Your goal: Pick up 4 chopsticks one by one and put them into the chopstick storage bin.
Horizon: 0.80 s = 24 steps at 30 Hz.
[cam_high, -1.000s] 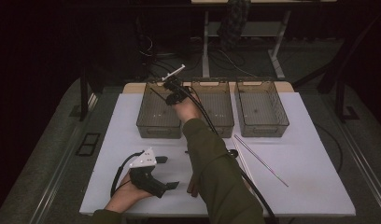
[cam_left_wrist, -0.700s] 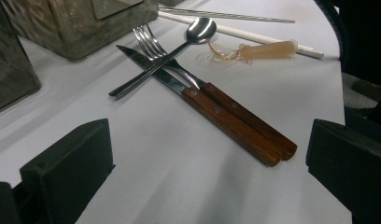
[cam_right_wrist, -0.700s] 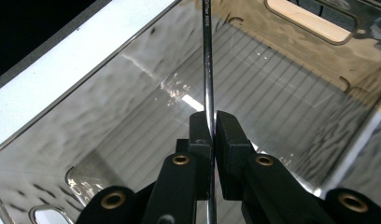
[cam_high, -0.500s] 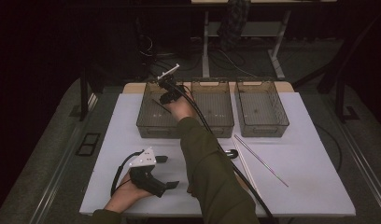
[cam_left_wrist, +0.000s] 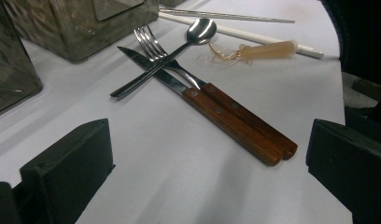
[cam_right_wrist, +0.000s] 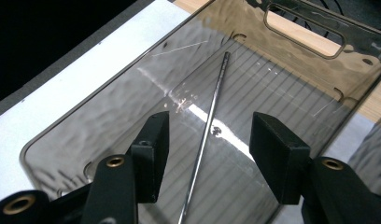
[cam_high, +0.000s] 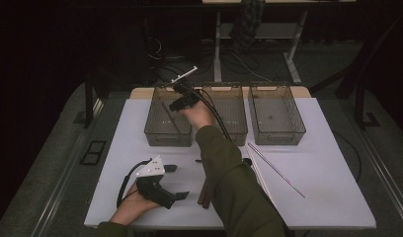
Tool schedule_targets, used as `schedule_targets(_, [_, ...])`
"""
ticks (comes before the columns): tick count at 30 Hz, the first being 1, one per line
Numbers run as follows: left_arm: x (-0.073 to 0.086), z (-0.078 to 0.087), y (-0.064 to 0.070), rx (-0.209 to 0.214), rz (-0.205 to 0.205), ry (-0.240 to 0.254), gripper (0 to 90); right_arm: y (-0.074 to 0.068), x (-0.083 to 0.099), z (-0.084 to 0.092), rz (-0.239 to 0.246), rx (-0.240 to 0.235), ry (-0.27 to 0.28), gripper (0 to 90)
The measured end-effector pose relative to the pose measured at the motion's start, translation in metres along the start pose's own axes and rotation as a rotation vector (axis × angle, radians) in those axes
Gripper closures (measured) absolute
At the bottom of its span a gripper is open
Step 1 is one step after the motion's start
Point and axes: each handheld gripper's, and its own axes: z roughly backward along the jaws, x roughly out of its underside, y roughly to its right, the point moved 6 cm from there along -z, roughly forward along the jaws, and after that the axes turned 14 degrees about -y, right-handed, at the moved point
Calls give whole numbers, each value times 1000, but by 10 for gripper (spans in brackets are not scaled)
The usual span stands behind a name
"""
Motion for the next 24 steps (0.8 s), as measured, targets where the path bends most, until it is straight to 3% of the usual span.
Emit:
schedule_targets(16, [1,-2,-2,-13,12,-9,0,20,39,51,52,-33,106,376])
schedule_targets(24, [2,-2,-3,-12,19,-10,0,27,62,71,82,-29,120,341])
